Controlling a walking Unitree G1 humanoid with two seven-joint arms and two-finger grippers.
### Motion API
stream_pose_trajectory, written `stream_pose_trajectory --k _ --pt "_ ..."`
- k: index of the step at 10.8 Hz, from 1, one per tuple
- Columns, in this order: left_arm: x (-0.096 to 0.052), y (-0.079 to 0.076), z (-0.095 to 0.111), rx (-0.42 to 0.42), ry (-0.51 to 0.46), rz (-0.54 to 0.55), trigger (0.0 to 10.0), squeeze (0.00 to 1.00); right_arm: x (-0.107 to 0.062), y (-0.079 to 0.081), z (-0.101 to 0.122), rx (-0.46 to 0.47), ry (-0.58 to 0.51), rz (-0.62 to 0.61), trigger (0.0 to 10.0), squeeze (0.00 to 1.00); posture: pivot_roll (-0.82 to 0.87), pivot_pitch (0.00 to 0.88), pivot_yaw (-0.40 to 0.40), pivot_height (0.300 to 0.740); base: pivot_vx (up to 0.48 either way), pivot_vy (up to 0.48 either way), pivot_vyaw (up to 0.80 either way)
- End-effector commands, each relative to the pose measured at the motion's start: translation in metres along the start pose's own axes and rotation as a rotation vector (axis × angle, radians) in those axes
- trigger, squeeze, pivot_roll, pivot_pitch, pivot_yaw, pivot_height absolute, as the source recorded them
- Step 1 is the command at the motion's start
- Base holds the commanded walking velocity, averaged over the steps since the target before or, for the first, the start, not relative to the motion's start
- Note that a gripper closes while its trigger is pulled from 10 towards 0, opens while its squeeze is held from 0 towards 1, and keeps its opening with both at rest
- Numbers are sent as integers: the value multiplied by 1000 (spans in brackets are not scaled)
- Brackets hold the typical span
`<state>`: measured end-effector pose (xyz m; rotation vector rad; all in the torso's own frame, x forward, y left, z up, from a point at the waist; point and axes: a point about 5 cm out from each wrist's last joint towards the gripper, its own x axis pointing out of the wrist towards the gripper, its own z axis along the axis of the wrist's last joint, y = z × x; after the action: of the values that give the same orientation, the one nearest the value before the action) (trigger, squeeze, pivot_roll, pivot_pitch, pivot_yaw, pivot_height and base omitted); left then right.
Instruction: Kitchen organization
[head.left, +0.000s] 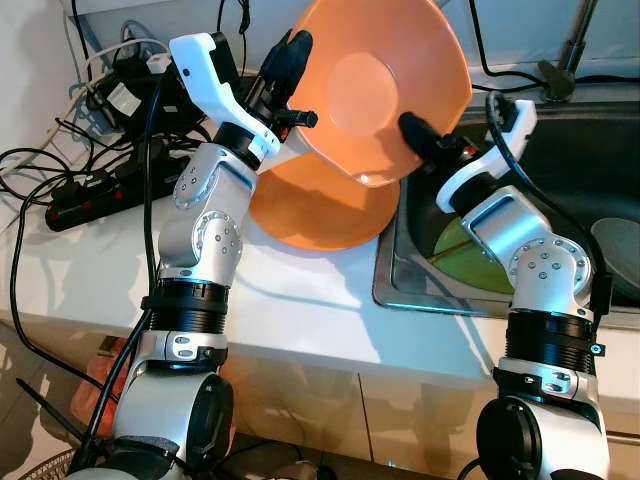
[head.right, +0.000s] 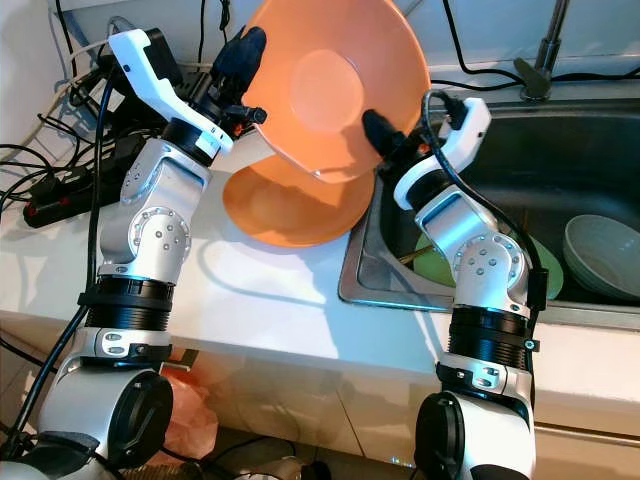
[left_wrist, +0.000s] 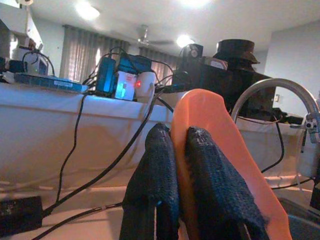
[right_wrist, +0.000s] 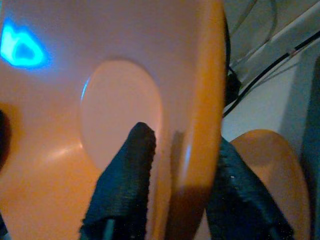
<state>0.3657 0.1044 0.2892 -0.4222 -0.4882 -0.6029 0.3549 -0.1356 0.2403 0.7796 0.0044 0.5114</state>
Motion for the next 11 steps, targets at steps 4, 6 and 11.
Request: stream_pose_trajectory --k 4,6,11 --pt "-2 -1 5 -26 -23 -16 0 0 2 5 -9 20 46 30 0 0 104 59 186 740 0 0 0" --pt "-3 1 1 -51 2 -12 0 0 2 5 -9 21 47 26 0 0 104 59 185 740 0 0 0" --pt "-10 -2 -23 -70 149 -50 10000 1000 3 1 -6 28 28 3 0 0 105 53 185 740 0 0 0"
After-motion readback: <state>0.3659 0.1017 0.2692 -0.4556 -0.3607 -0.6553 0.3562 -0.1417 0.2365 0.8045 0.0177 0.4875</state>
